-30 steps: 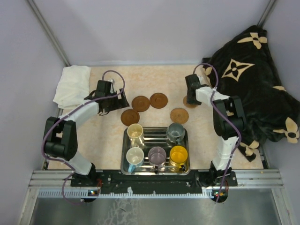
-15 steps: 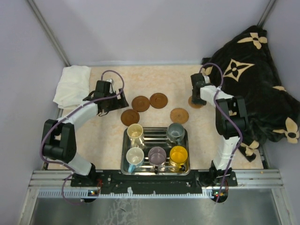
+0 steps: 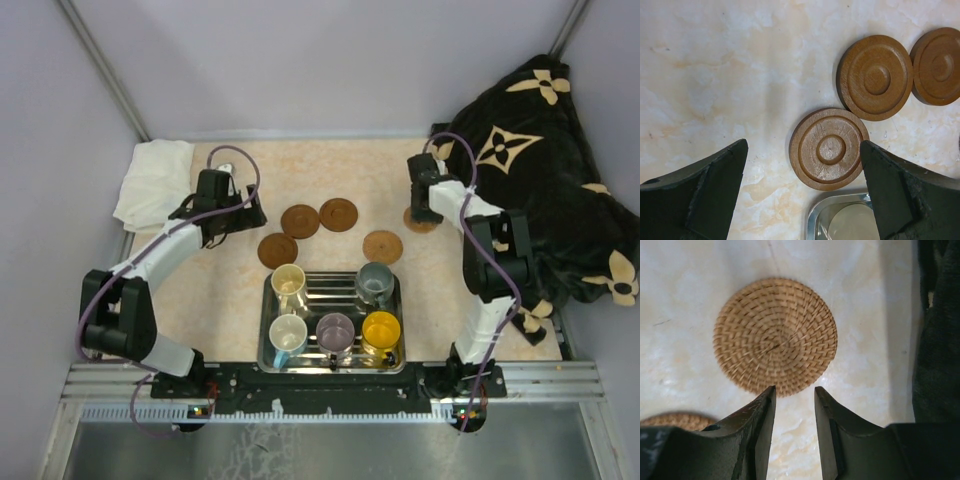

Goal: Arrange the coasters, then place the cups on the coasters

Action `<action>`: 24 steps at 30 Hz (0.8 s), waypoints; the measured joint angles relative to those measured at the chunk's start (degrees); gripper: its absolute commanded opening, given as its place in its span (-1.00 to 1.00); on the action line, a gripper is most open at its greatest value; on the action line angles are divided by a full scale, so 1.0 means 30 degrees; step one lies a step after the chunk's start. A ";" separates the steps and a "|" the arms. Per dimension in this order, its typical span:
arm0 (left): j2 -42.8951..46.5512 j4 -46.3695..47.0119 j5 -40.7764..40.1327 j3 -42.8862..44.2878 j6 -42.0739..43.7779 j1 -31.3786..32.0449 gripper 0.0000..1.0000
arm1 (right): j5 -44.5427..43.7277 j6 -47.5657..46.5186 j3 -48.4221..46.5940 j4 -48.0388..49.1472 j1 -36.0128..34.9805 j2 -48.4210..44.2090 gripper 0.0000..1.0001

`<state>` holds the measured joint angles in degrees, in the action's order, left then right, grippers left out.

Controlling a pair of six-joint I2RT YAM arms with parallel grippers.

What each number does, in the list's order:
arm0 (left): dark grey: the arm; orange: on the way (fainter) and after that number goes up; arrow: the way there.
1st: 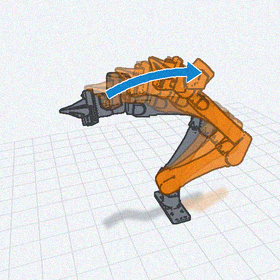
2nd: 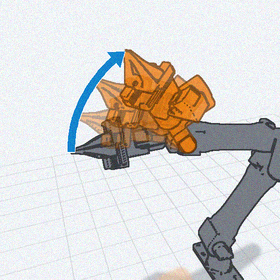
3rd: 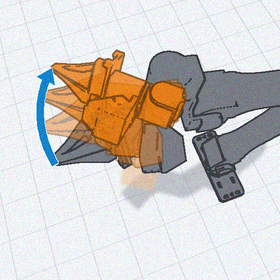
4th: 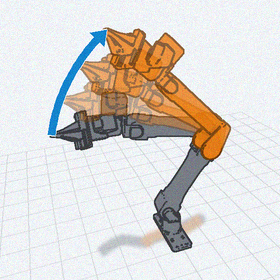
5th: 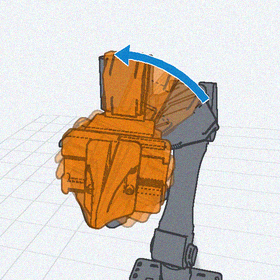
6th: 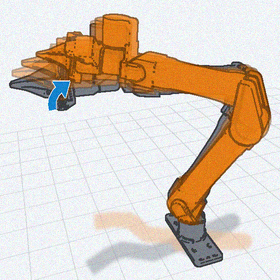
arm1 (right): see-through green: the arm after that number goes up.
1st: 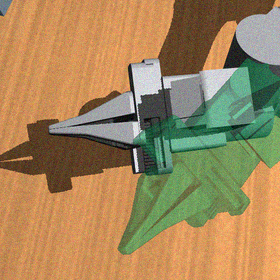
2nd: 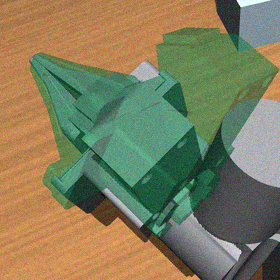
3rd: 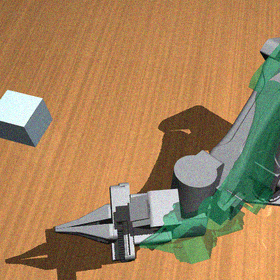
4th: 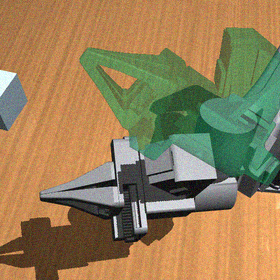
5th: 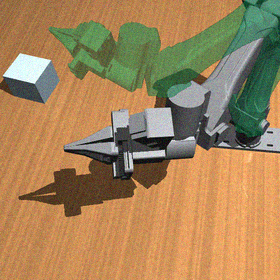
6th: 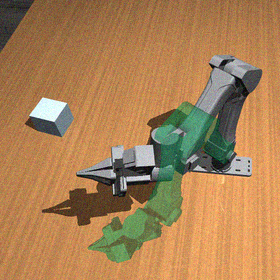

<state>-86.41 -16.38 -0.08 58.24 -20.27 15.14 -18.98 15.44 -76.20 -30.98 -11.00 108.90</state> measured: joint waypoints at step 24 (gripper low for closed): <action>0.1377 -0.0699 -0.0831 -0.1311 0.0204 0.0000 0.98 | 0.1151 0.0947 0.5413 0.0000 -0.5967 -0.4779 -0.75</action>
<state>-82.28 -18.48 -2.57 54.30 -19.66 15.14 -15.53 18.28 -59.96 -30.98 -28.91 94.56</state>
